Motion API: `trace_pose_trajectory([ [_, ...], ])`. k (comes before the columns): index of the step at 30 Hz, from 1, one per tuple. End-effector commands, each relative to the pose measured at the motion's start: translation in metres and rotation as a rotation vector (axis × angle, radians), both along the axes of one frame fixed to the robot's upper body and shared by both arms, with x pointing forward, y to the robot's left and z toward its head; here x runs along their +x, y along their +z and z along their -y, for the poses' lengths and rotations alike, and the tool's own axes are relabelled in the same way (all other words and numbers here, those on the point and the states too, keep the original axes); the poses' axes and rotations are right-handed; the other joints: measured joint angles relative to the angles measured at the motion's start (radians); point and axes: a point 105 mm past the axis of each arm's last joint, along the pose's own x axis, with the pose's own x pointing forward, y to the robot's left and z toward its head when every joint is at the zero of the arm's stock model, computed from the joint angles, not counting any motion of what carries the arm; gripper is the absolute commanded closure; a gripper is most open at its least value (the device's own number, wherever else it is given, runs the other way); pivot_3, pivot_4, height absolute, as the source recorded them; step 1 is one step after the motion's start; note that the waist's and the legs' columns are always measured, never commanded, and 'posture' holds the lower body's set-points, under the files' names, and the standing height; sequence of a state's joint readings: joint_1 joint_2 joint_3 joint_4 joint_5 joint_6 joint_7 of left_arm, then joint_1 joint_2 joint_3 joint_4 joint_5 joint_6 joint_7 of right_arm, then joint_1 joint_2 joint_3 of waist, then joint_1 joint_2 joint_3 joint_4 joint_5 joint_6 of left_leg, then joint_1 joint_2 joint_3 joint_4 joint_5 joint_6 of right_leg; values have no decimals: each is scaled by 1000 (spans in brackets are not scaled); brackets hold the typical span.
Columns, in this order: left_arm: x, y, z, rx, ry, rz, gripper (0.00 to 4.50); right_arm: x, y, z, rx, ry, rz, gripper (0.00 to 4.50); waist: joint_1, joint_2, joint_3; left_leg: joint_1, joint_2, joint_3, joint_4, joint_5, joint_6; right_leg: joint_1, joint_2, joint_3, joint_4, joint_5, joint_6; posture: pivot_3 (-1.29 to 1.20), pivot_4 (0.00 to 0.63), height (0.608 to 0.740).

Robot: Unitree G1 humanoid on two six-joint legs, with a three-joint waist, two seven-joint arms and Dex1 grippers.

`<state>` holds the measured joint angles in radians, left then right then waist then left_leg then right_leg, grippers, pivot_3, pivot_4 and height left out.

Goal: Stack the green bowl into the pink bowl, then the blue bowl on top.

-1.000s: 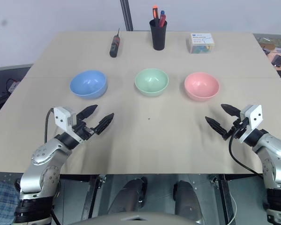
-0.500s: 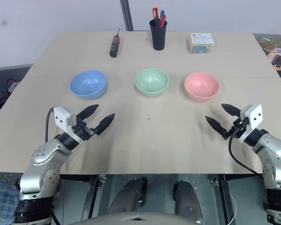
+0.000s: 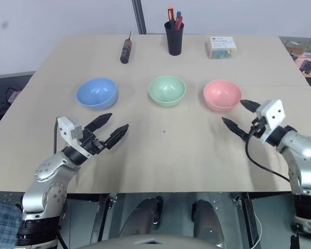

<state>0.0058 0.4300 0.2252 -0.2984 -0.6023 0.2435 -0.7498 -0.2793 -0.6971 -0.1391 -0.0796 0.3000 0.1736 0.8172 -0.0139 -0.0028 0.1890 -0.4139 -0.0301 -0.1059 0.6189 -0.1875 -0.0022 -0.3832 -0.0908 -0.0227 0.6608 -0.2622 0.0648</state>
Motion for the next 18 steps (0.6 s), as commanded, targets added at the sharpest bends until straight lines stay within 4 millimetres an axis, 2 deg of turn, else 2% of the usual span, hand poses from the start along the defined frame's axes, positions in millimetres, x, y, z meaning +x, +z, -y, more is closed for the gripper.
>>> trace_pose_trajectory([
  [1,-12,16,13,-28,-112,47,7,16,11,-10,-53,9,-19,65,1,0,0,0,0,0,0,0,0,0,0,0,0,0,0,0,150,740],
  [7,-18,16,21,3,-218,37,7,49,4,-18,-220,7,-74,65,2,0,0,-1,0,1,-1,0,0,-1,0,1,0,0,0,0,150,740],
  [11,-21,11,23,43,-244,21,7,62,-15,-30,-331,51,-148,65,-2,0,0,-1,0,3,-1,0,0,-2,0,3,0,0,-1,0,150,740],
  [14,-24,7,25,73,-260,7,7,76,-32,-28,-444,16,-208,65,-6,0,0,-1,0,5,-2,0,0,-4,1,5,0,0,-1,0,150,740],
  [17,-27,6,24,96,-257,9,7,85,-35,-27,-482,5,-229,65,-7,0,0,0,0,8,-3,0,0,-6,1,9,1,1,-1,0,150,740],
  [18,-27,6,24,91,-253,9,0,87,-34,-28,-489,8,-223,302,-6,-1,0,0,0,8,-3,0,0,-6,1,9,1,1,-1,0,150,740],
])
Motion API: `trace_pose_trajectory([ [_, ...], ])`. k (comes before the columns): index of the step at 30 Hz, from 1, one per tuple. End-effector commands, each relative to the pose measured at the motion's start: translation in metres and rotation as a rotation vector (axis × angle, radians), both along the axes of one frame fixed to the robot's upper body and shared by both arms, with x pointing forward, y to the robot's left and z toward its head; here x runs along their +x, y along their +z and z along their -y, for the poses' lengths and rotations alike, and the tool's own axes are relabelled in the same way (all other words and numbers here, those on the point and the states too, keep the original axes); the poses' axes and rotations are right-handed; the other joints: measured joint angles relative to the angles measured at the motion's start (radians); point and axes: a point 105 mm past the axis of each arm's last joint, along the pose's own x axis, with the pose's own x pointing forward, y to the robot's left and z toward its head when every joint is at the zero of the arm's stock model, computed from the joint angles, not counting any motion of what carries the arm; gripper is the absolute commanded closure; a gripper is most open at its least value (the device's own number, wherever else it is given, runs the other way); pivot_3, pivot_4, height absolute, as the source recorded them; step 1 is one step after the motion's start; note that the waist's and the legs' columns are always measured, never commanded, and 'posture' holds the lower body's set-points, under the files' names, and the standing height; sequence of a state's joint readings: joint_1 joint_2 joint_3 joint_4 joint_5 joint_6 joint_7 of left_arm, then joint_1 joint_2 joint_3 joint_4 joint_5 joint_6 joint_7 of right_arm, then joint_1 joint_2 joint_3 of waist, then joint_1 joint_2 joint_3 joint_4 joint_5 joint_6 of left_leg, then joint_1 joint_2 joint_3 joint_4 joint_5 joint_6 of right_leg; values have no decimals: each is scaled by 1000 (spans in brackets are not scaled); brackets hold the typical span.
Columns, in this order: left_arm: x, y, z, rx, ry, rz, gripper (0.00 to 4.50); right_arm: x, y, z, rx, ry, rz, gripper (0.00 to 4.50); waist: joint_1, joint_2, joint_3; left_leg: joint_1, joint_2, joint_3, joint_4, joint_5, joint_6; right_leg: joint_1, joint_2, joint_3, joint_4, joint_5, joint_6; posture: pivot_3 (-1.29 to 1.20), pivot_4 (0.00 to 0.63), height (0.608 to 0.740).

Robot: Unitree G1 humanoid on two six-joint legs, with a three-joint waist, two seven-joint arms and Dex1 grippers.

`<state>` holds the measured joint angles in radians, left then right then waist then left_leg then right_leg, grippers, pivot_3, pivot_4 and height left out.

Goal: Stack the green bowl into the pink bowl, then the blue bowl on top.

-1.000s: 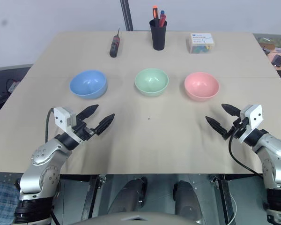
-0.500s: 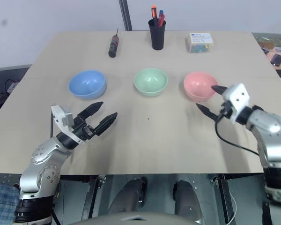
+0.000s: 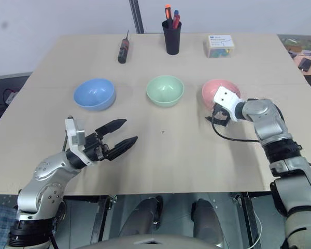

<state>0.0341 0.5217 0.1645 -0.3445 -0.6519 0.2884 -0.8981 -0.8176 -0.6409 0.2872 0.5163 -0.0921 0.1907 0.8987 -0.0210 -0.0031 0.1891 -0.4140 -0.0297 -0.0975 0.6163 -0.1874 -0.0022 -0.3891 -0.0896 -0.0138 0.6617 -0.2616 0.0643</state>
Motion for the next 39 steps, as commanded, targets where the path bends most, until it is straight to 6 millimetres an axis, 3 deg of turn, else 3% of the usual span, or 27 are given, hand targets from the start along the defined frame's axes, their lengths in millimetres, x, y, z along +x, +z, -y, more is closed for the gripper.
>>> trace_pose_trajectory([
  [1,-6,10,3,18,-16,53,0,7,2,2,-47,10,12,619,1,0,0,0,0,0,0,0,0,0,0,0,0,0,0,0,150,740],
  [3,-7,10,2,17,-14,53,0,8,1,1,-65,29,12,1176,4,0,0,0,0,0,0,0,0,0,0,0,0,0,0,0,150,740],
  [9,-8,9,3,14,-9,53,0,8,0,-1,-75,45,11,3852,4,0,0,0,0,0,0,0,0,0,0,0,0,0,0,0,150,740],
  [11,-8,8,4,13,-11,52,0,7,1,0,-76,47,14,4401,4,-1,-1,0,0,1,0,0,0,0,0,1,1,0,0,0,150,740],
  [15,-7,7,4,14,-14,51,0,6,9,3,-100,55,56,4401,4,-2,-1,0,1,1,0,0,0,-1,1,1,1,0,0,0,150,740],
  [18,-6,7,3,16,-14,51,0,-7,23,-8,-92,131,74,4401,7,-2,-1,0,1,1,0,0,0,-1,1,1,1,1,0,0,150,740],
  [25,-4,5,0,34,-18,51,0,-89,23,-55,-153,451,-8,4401,6,-1,-1,-3,1,3,-2,0,0,-5,1,4,1,1,0,0,150,740],
  [29,-4,3,-3,42,-17,47,0,-120,13,-77,-217,527,-8,4401,6,-2,-1,-2,3,6,-2,0,0,-6,2,5,1,0,0,0,150,740],
  [33,-4,2,-4,46,-18,43,0,-130,5,-86,-279,544,9,4401,8,-2,-1,-2,4,6,-1,0,0,-6,2,5,1,1,0,0,150,740],
  [37,-4,1,-5,50,-20,40,0,-129,-5,-79,-372,539,13,4401,10,-2,-1,-2,4,6,0,0,0,-6,2,5,1,1,-1,0,150,740],
  [38,-5,1,-5,51,-21,39,0,-129,-5,-77,-385,535,15,3860,10,-2,-1,-2,4,6,0,0,0,-6,2,5,1,1,-1,0,150,740],
  [39,-5,1,-5,52,-22,38,0,-128,-5,-76,-394,533,16,3633,9,-2,-1,-2,4,6,0,0,0,-6,2,5,1,1,-1,0,150,740],
])
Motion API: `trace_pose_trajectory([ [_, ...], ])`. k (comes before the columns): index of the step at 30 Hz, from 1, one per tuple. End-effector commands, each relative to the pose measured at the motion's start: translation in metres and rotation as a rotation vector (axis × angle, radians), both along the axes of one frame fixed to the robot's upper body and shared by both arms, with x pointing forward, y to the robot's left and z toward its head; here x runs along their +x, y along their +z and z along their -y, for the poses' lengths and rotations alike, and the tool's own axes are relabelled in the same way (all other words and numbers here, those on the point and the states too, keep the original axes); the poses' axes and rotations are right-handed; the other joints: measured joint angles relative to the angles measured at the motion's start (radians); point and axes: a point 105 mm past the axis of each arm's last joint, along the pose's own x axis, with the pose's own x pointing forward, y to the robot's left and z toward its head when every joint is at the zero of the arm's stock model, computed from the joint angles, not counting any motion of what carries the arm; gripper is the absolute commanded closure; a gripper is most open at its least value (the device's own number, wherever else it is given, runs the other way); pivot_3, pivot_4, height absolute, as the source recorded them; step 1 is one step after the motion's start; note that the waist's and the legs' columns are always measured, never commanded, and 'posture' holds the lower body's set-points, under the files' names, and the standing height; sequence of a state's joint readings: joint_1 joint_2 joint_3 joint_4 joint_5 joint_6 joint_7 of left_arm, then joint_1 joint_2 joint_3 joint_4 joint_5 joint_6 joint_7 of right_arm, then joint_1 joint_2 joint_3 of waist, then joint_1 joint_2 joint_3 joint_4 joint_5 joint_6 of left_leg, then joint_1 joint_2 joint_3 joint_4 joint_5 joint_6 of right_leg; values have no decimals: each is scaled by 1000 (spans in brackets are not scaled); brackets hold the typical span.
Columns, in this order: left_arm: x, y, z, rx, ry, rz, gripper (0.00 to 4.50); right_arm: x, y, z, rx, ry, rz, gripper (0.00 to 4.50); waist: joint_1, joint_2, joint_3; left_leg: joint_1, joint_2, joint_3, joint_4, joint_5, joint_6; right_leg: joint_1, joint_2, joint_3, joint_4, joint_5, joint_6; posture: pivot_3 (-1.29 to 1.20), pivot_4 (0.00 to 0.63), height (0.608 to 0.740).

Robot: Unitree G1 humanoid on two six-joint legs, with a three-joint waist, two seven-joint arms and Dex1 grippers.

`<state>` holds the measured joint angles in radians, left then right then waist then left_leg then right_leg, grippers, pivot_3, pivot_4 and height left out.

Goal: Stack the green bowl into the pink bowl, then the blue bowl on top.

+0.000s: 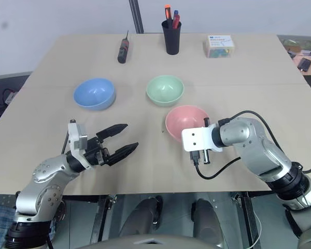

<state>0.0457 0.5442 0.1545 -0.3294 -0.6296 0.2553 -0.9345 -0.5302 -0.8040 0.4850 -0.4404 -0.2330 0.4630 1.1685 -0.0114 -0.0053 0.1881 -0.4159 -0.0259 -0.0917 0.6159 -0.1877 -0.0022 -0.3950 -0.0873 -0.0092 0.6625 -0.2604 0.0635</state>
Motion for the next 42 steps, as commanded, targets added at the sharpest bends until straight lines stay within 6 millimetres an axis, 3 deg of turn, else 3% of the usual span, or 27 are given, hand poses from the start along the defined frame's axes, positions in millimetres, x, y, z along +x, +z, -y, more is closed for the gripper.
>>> trace_pose_trajectory([
  [1,-2,6,-4,11,3,30,0,0,8,3,-29,16,66,3411,-1,0,0,0,0,0,0,0,0,0,0,0,0,0,0,0,150,740],
  [2,-2,6,-4,11,2,30,0,0,9,4,-30,14,63,2841,-1,0,0,0,0,0,0,0,0,0,0,0,0,0,0,0,150,740],
  [7,-1,5,-3,17,-5,29,0,-5,17,8,-9,7,24,1050,-1,0,0,0,1,0,0,0,0,0,0,0,0,0,0,0,150,740],
  [8,-1,5,-3,20,-7,30,0,-6,20,10,-7,6,21,522,-1,0,0,0,1,0,0,0,0,0,0,0,0,0,0,0,150,740],
  [10,0,6,-4,20,-6,33,0,-6,31,11,29,-7,15,89,-1,0,0,0,1,0,0,0,0,0,0,0,0,0,0,0,150,740],
  [16,3,10,-8,-32,6,35,0,4,85,-6,309,-71,-14,89,-6,0,0,1,2,1,0,0,0,0,1,0,0,1,-1,0,150,740],
  [20,21,17,-25,-98,154,73,0,41,106,-17,402,-145,83,89,-3,-1,0,1,2,1,0,0,0,0,2,0,0,1,-2,0,150,740],
  [30,22,18,-35,-98,224,96,0,104,111,-65,425,-156,170,89,-15,-2,0,0,2,3,-1,0,0,-2,2,2,1,3,-2,0,150,740],
  [35,21,23,-37,-129,240,114,0,118,98,-82,385,-128,182,89,-18,-2,0,0,1,3,-1,0,0,-2,2,2,0,3,-2,0,150,740],
  [42,19,22,-41,-143,256,119,0,119,89,-98,372,-73,163,89,-26,-2,0,0,1,2,-1,0,0,-2,2,2,1,3,-2,0,150,740],
])
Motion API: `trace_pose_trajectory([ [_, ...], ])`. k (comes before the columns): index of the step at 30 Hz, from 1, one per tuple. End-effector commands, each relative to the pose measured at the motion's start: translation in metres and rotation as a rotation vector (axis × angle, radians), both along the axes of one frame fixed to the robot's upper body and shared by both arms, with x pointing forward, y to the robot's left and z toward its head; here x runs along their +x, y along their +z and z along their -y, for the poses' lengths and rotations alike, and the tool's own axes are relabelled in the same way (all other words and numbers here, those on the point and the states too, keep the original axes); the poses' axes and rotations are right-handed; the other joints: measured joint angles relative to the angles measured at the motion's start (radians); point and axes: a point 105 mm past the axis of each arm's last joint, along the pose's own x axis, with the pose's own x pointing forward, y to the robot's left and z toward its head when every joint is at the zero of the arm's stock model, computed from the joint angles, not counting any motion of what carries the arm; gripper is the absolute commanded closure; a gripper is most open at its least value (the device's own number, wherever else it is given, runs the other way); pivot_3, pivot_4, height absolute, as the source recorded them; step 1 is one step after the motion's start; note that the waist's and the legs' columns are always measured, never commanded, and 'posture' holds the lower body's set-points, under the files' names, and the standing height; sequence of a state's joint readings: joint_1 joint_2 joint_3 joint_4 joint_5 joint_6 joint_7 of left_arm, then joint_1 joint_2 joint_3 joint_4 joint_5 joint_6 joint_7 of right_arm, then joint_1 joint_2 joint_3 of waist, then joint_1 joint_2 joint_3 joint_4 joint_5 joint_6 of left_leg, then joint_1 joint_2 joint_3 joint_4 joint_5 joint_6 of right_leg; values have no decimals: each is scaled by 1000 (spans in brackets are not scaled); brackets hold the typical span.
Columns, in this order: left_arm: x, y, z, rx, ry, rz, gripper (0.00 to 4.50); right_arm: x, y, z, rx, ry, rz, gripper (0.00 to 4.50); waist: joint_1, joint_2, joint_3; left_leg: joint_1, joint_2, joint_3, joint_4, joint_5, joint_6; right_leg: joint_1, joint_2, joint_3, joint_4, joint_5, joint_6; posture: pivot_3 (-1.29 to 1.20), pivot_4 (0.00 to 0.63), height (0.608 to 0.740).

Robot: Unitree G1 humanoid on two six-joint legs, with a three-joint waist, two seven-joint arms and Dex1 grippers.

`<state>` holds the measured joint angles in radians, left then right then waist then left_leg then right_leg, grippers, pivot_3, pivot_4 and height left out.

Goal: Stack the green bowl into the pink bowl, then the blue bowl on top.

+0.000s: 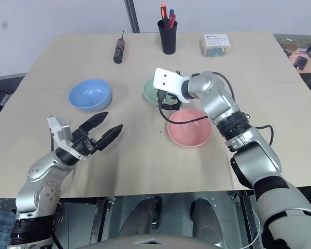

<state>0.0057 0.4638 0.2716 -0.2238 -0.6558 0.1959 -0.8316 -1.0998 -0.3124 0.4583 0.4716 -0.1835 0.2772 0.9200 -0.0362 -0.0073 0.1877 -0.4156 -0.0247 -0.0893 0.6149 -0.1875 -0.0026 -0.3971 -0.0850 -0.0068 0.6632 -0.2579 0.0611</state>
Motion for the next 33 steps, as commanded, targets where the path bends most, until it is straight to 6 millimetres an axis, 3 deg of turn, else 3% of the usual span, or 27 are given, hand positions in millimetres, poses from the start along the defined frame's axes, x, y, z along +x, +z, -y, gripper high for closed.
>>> trace_pose_trajectory([
  [1,-4,12,-5,-3,22,65,0,-3,18,-16,12,58,66,89,-2,0,0,0,0,0,0,0,0,0,0,0,0,0,0,0,150,740],
  [11,-4,14,-6,-3,37,79,0,6,-10,-29,-21,39,21,89,-5,0,0,1,0,0,0,0,0,0,1,1,1,0,0,0,150,740],
  [13,-4,13,-6,3,33,76,0,7,-16,-31,-35,41,18,610,-5,0,0,1,0,0,-1,0,0,0,1,1,1,0,0,0,150,740],
  [22,-4,13,-7,10,34,77,0,8,-24,-33,-49,49,16,4442,-5,0,0,1,0,0,-1,0,0,-1,1,1,1,0,0,0,150,740],
  [27,-3,14,-5,11,26,80,0,8,-20,-32,-47,56,34,4442,-5,0,0,1,0,0,-1,0,0,-1,1,1,1,0,0,0,150,740],
  [33,-3,14,-4,15,13,78,0,-1,17,-27,-21,113,143,4442,-5,0,0,0,0,1,-1,0,0,-2,1,1,1,0,0,0,150,740],
])
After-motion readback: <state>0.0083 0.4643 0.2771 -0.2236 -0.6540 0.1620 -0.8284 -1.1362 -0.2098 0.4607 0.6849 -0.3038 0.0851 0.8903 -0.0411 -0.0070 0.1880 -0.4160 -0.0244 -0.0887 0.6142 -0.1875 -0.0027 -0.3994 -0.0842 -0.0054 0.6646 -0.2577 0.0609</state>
